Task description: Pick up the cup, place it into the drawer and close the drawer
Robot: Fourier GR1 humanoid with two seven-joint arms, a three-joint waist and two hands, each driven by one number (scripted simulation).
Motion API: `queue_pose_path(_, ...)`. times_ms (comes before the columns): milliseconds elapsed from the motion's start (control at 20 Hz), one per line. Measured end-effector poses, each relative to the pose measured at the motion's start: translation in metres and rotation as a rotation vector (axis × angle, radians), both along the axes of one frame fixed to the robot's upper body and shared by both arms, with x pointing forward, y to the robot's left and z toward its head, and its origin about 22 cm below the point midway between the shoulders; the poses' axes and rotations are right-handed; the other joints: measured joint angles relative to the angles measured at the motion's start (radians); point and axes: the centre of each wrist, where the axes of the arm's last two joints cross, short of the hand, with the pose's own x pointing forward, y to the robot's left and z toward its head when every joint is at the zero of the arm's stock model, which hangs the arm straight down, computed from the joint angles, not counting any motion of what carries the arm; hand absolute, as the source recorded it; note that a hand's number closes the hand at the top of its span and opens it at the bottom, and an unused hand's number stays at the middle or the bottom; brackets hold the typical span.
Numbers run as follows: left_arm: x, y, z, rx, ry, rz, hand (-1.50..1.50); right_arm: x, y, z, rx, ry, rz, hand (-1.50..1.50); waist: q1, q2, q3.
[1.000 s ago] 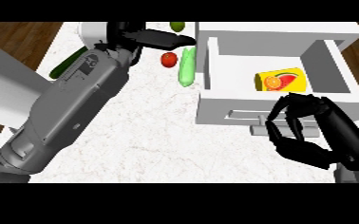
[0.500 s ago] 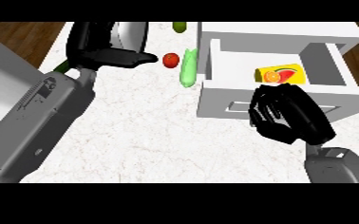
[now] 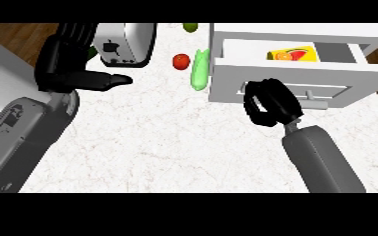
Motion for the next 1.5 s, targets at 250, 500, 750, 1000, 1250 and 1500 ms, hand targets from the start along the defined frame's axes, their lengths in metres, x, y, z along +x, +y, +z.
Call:
queue_pose_path(250, -0.014, 0.019, -0.008, -0.001, 0.001, 0.008, -1.50, 0.037, -0.002, -0.010, -0.001, 0.018, 0.007, 1.50, 0.000, 0.000, 0.000)
queue_pose_path(500, -0.023, 0.030, -0.013, -0.001, -0.001, -0.002, -1.50, 0.067, -0.013, -0.004, 0.012, 0.057, -0.010, 1.50, 0.016, 0.007, 0.000)
queue_pose_path(750, -0.022, 0.038, -0.013, -0.010, -0.002, -0.021, -1.50, 0.078, -0.020, -0.004, 0.052, 0.125, 0.003, 1.50, 0.023, 0.009, 0.001)
queue_pose_path(1000, -0.024, 0.038, -0.017, -0.013, -0.002, -0.061, -1.50, 0.080, -0.028, -0.006, 0.088, 0.160, 0.017, 1.50, 0.033, 0.005, -0.004)
queue_pose_path(1250, -0.023, 0.038, -0.017, -0.026, -0.001, -0.085, -1.50, 0.081, -0.036, -0.005, 0.130, 0.187, 0.046, 1.50, 0.041, 0.005, -0.006)
queue_pose_path(1500, -0.024, 0.033, -0.029, -0.037, 0.014, -0.098, -1.50, 0.080, -0.043, -0.005, 0.185, 0.188, 0.075, 1.50, 0.046, 0.010, -0.005)
